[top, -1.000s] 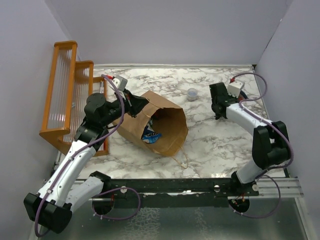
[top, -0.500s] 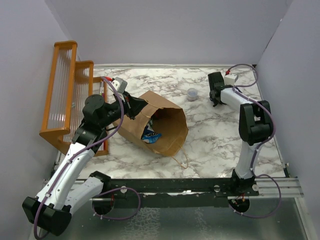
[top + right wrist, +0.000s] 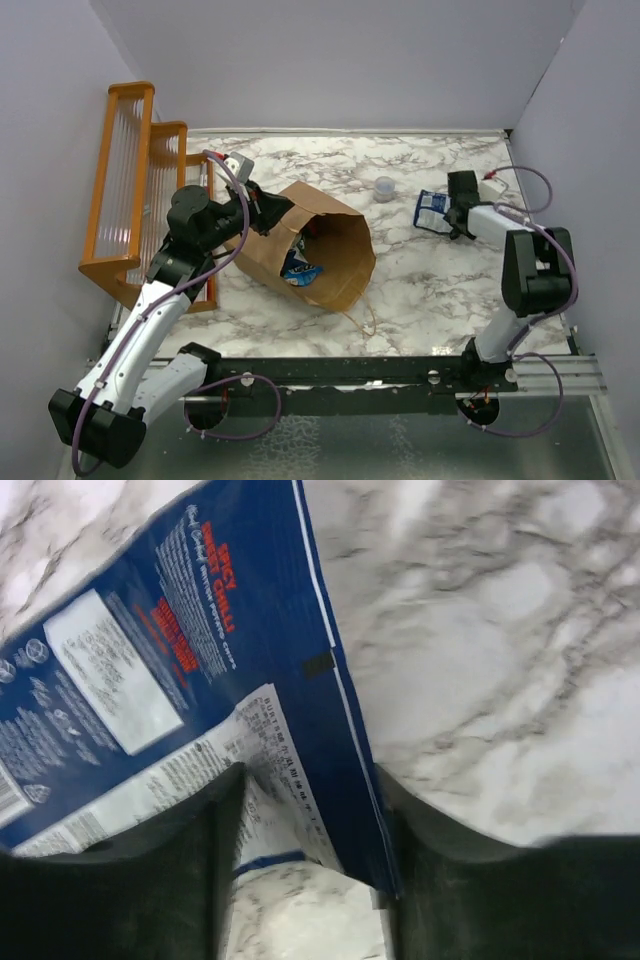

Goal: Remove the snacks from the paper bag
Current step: Place the snack at the center of the board.

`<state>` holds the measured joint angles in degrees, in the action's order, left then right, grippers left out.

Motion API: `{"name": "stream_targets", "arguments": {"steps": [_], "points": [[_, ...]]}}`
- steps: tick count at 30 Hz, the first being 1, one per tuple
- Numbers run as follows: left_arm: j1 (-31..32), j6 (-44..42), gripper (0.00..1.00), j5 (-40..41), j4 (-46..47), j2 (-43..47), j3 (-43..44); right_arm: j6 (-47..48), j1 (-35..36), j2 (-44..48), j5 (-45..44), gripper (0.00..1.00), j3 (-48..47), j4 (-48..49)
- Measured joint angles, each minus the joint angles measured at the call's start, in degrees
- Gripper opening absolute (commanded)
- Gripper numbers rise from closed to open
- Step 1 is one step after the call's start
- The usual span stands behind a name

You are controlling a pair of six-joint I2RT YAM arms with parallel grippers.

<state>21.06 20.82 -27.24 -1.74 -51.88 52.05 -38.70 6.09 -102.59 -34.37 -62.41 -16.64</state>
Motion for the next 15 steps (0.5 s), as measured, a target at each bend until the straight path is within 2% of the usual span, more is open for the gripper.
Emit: {"name": "stream_targets", "arguments": {"steps": [1,2,5,8,11,15], "points": [[0.0,0.0,0.0,-0.2,0.0,-0.2,0.0,0.0,0.0,0.0,0.0,0.73,0.0,0.0],[0.0,0.0,0.0,-0.3,0.1,-0.3,0.0,-1.3,-2.4,5.1,0.8,0.74,6.6,2.1],[-0.2,-0.1,0.0,-0.6,0.2,-1.1,0.0,-2.2,-4.2,16.4,1.7,0.81,16.2,6.2],[-0.5,-0.2,0.0,-0.7,0.2,-1.8,0.0,-2.5,-4.0,26.9,3.6,0.84,18.6,10.9],[-0.6,-0.3,0.0,-0.8,0.3,-2.0,0.0,-2.9,-3.9,29.9,7.1,0.86,17.9,13.7],[-0.7,-0.6,0.0,-0.8,1.2,-1.9,-0.5,0.2,-3.9,30.2,18.9,0.88,17.8,15.3]]}}
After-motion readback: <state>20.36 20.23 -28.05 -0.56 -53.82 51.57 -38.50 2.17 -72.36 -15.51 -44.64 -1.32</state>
